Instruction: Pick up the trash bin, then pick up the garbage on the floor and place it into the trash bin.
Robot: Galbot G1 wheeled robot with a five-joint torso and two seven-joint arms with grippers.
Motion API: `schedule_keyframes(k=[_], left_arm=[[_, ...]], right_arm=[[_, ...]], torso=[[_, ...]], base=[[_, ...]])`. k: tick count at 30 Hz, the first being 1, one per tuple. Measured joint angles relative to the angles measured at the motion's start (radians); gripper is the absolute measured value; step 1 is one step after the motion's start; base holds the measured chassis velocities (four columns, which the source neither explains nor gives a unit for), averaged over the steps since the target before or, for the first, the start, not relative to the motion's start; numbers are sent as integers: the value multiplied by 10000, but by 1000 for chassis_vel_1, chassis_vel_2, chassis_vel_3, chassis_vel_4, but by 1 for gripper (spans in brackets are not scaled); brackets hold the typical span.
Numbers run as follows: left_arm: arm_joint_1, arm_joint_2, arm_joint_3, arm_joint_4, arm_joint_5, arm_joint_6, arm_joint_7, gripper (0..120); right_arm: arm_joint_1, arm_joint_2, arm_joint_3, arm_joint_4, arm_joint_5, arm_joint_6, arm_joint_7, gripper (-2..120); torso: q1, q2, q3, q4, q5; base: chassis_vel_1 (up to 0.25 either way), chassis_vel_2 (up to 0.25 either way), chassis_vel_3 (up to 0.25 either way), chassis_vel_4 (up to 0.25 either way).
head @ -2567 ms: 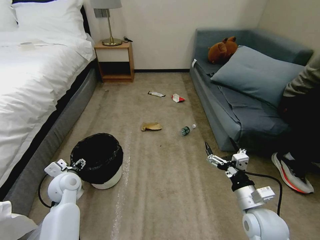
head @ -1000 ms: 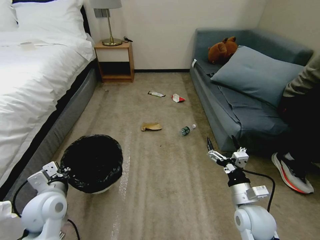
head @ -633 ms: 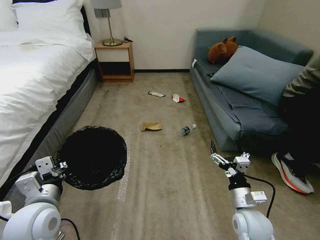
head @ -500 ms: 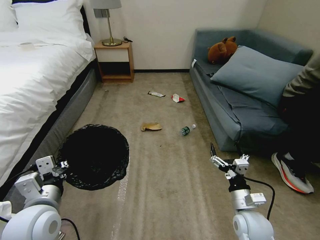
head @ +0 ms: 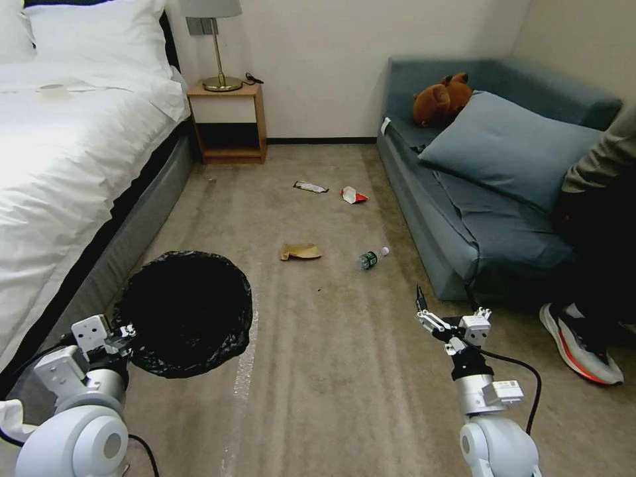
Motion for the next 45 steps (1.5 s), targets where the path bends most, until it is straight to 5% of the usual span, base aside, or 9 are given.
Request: schedule_keyframes(k=[45], left_arm=[[34,-49,-27,112,-105,-281,210,1]], right_arm=[[27,-35,180,-232,128,188,-234,100]], torso=[[0,0,0,0,0]], base=[[0,0,0,0]])
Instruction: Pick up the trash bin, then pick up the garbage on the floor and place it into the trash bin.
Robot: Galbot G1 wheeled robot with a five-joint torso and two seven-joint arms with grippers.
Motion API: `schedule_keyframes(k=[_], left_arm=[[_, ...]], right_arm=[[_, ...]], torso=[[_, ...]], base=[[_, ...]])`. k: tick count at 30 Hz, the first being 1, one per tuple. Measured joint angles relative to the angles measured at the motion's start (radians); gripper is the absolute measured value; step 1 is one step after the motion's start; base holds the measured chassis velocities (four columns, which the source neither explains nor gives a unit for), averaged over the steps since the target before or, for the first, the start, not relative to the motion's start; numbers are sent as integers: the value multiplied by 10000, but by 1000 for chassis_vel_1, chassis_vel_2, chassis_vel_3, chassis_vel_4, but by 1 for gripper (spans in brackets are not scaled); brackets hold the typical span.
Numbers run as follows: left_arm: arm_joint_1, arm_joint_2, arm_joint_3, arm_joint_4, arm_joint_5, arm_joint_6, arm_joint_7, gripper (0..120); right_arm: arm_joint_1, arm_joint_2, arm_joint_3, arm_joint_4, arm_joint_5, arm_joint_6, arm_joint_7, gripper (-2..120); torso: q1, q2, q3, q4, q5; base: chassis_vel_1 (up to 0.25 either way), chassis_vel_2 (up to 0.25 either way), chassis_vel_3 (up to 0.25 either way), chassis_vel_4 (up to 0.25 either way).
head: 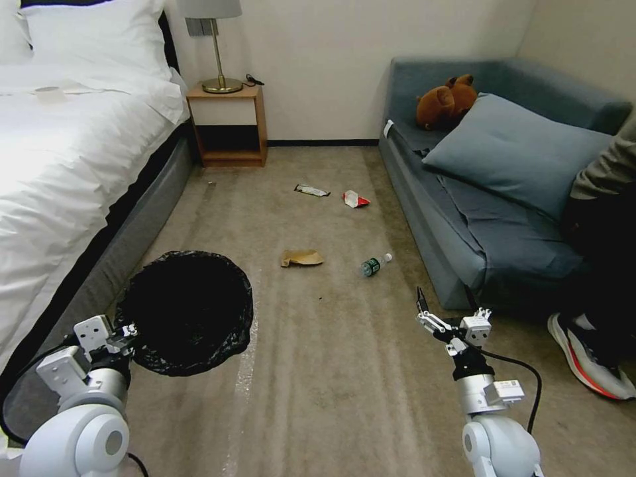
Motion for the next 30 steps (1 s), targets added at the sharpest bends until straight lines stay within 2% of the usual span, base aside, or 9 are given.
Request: schedule_keyframes(k=[30], left_arm=[[-60,28,-23,61,-9,-81,93,1]], right_arm=[[16,-76,45,104,77,-140,-271,100]], torso=[[0,0,0,0,0]], base=[[-52,51,50,-52]])
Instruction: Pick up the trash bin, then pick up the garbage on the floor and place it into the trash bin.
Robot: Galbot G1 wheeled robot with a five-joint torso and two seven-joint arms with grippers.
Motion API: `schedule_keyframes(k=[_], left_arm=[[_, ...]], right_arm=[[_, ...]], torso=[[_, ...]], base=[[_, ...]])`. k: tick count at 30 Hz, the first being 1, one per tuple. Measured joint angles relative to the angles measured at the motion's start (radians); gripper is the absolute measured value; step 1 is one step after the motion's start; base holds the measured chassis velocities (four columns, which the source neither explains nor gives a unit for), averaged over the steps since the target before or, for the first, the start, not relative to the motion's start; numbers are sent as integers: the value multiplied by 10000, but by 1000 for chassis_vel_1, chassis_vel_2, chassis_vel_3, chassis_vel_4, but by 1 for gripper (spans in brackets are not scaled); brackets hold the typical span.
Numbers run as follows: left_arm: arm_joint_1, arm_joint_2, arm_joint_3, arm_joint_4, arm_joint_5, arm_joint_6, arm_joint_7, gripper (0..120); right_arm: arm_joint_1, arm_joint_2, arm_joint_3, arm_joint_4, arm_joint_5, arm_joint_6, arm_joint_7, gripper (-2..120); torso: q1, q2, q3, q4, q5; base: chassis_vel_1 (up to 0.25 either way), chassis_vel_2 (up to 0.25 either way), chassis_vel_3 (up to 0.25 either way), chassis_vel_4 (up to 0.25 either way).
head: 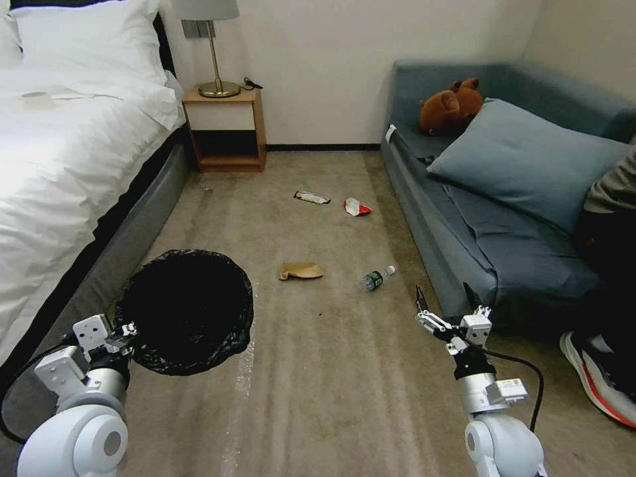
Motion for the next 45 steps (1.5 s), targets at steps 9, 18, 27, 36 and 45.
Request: schedule_keyframes(k=[9,18,27,36,45], left_arm=[[16,-35,14,160,99,-163,106,1],[40,-59,10,195,157,-236,174,1],[120,-83,8,190,133,-307,214,1],[229,-110,-26,194,103,-472,277,1],[270,-115,-10,135,45,-398,211,1]], right_arm=[[16,-21,20,-72,21,0,-2,100],[44,-19,20,-177,21,21,-12,100],[41,-25,15,-207,25,52,-2,100],[12,-17,33,-236,37,89,-31,100],[-13,6,37,-242,37,118,-42,100]], torso=[[0,0,1,0,-1],[1,0,0,0,-1],[0,0,0,0,0],[0,0,0,0,0],[0,0,0,0,-1]], base=[[-83,84,93,-89],[-86,81,89,-80],[-75,78,79,-73],[-84,85,85,-95],[-83,89,84,-86]])
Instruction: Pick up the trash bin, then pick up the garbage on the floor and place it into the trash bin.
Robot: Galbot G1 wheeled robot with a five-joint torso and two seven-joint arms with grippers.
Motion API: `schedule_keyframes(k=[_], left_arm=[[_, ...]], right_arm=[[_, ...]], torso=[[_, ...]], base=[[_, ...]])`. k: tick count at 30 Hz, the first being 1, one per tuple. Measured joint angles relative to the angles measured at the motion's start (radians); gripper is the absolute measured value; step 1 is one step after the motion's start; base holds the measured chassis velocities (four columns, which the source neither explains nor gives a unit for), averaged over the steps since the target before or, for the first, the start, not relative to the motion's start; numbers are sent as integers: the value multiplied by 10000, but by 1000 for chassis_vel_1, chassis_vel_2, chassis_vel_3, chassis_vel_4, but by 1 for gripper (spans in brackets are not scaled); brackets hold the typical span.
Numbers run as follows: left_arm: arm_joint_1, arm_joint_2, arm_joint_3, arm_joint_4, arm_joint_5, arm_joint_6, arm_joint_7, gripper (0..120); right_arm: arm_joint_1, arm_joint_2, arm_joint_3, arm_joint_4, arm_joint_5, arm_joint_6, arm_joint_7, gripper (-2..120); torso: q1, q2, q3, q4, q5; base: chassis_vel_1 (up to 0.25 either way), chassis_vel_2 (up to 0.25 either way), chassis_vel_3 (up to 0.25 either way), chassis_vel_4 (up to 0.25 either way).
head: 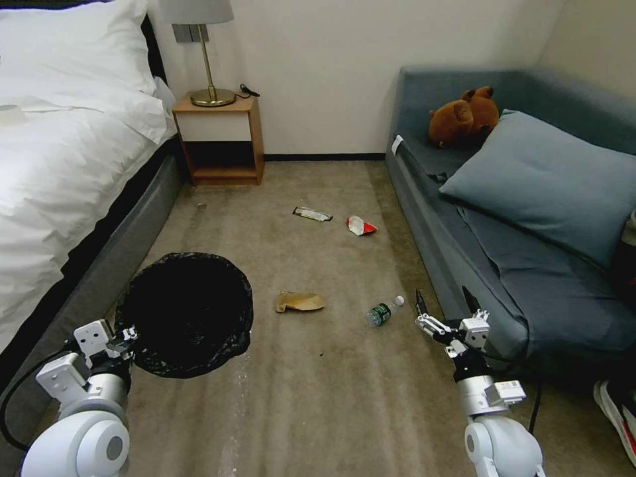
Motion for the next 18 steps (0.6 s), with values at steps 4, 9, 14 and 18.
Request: schedule_keyframes(k=[4,9,14,18], left_arm=[[2,-3,0,-15,0,5,-5,1],[4,-9,0,-17,1,6,-8,1],[42,-52,29,-24,14,4,20,1],[41,-55,38,-19,22,-2,26,1]], right_arm=[[-4,-2,7,0,2,5,-1,100],[-16,1,7,-13,1,28,-1,100],[-20,11,-16,-30,-28,47,-1,100],[-2,8,-27,-29,-50,46,-1,100]], torso=[[0,0,0,1,0],[-1,0,0,0,1],[0,0,0,0,1],[0,1,0,0,1]], base=[[-80,87,85,-90],[-85,90,79,-89],[-88,86,94,-92],[-91,90,91,-80]])
